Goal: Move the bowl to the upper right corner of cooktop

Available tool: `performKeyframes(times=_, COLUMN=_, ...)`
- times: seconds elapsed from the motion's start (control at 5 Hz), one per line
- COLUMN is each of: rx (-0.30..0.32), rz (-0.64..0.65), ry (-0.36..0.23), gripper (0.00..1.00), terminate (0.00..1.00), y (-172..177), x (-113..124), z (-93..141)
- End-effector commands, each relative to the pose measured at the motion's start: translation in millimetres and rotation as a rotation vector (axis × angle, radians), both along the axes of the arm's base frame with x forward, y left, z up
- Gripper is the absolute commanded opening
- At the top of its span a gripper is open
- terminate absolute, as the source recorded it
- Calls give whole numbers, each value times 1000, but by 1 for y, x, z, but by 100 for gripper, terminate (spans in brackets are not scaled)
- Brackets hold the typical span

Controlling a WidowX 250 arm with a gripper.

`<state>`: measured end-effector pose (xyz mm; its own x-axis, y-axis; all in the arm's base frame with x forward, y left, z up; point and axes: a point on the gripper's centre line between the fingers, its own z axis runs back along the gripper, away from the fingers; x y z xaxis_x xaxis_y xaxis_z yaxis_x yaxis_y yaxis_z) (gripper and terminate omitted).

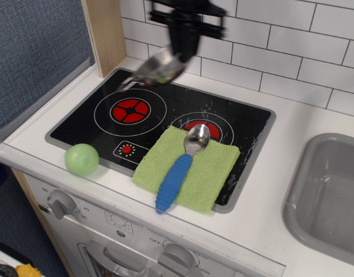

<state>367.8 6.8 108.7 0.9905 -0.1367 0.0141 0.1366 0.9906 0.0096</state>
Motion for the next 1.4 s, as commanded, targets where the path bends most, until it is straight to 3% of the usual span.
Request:
performKeyframes(times=0.0, rx=25, rz=-125, ry=4, gripper=0, terminate=0, y=-82, x=21, z=-12)
performKeyframes(times=0.4, rx=60, rz=-155, ry=94, gripper=0, terminate=0, y=-86, x=14, z=-42)
performKeyframes(times=0.8, rx=106, rz=-136, ry=159, gripper=0, terminate=0, y=-64, x=8, z=-64)
performKeyframes(times=1.0, rx=79, rz=-100, ry=164, gripper=0, terminate=0, y=-55, x=4, z=-70)
performKeyframes(times=1.2, rx=26, rz=-83, ry=119, gripper=100, terminate=0, y=-60, x=3, z=-61)
